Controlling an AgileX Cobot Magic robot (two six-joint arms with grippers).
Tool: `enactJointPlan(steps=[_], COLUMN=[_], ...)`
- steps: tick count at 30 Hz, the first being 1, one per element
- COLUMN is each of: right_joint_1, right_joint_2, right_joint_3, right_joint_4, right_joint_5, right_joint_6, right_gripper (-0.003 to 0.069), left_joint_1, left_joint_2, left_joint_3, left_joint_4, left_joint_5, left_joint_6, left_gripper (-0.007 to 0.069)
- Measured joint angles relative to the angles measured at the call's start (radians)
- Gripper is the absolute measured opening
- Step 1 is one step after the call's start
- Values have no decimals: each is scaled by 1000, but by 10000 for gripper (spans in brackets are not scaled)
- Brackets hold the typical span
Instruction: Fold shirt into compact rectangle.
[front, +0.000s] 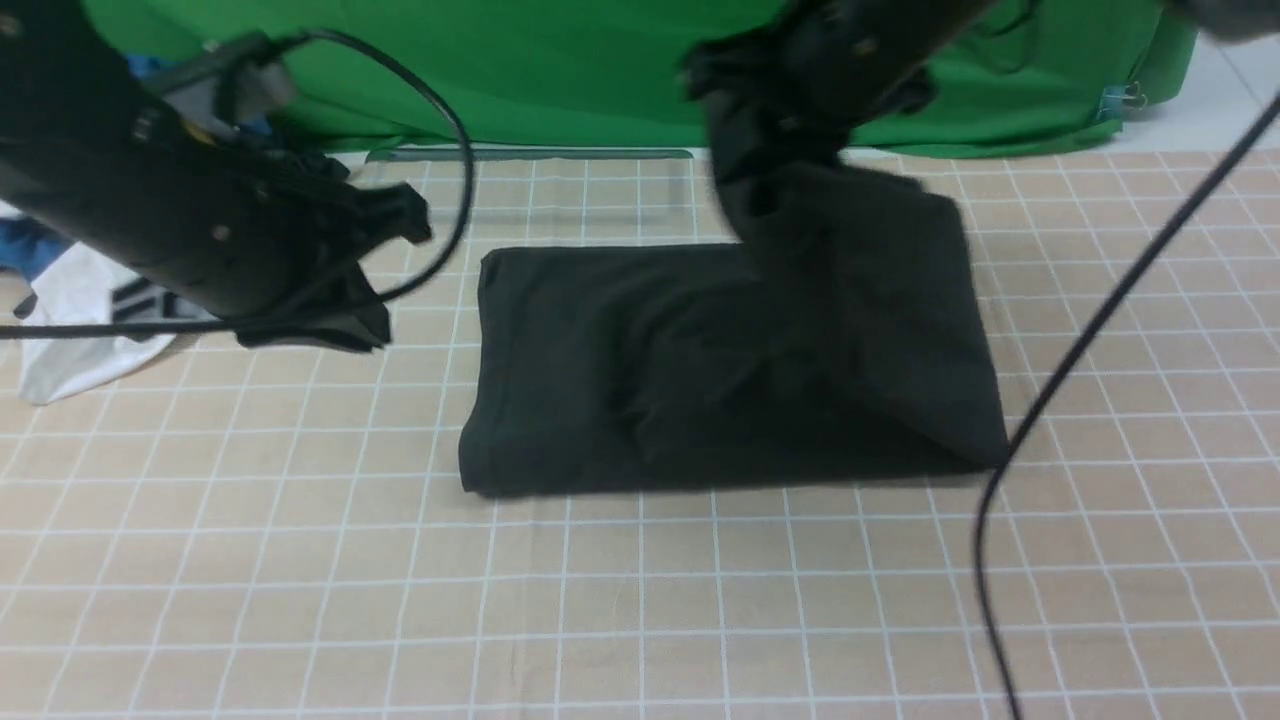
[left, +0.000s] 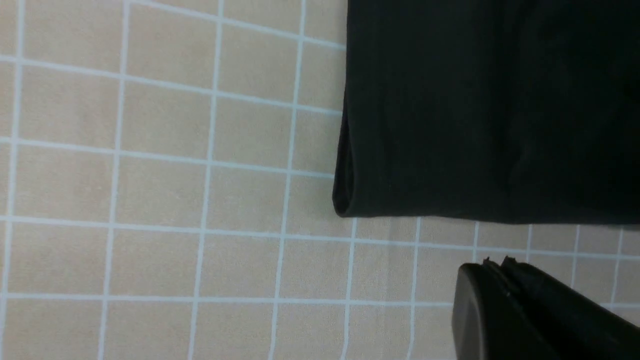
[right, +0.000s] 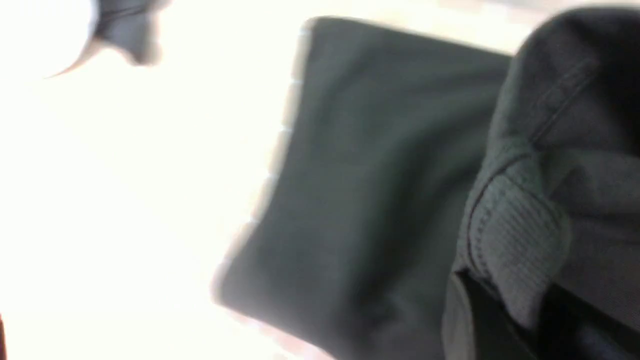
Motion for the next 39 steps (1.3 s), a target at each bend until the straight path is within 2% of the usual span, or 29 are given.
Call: enactJointPlan(steps=[5,10,12,14,16,18,19,22,25,28,31,32,33,34,35,39], right_joint_1=[87,117,125,131,139,142,147,140,117,74,2,-2,-29,-53,-71,-114], right_joint_2=[87,159,181,210,226,231,234,234,227,202,154,148,132,118,105,60], right_joint_3=[0,0,0,0,0,0,-1,-25,-57,-105,-168,-174,-187,-192,-192,-137], right_joint_4=[43,80,100,148,179,186,194,199,195,135,-31,-40,-92,-130,-153,-177], right_joint_5=[-136,-242,-278,-311,-336,-340,-339,-276,-202,-98,67,76,135,168,184,201], right_joint_6=[38,54,72,84,89,84,63,-6,-58,-115,-164,-166,-173,-178,-188,-198], right_gripper=[122,123,144,207,310,358,424,483,483,434,227,197,115,68,42,34], left_joint_1=[30,30,30,30,30,30,30,30,30,30,30,30,30,30,30,30], left_joint_2=[-72,-103,-104,-104,-104,-104,-104,-104,-104,-101,-66,-59,-31,-5,25,154], left_joint_3=[0,0,0,0,0,0,0,0,0,0,0,0,0,-2,-11,-79], left_joint_4=[1,-3,-4,-6,-7,-7,-7,-7,-7,-7,-17,-18,-23,-26,-26,-26], left_joint_5=[21,30,33,37,37,37,37,37,36,32,32,31,26,21,20,10], left_joint_6=[0,2,2,2,2,2,2,2,3,0,-7,-8,-9,-9,-9,-9], left_gripper=[13,13,13,13,13,13,13,13,13,13,13,13,13,13,13,13])
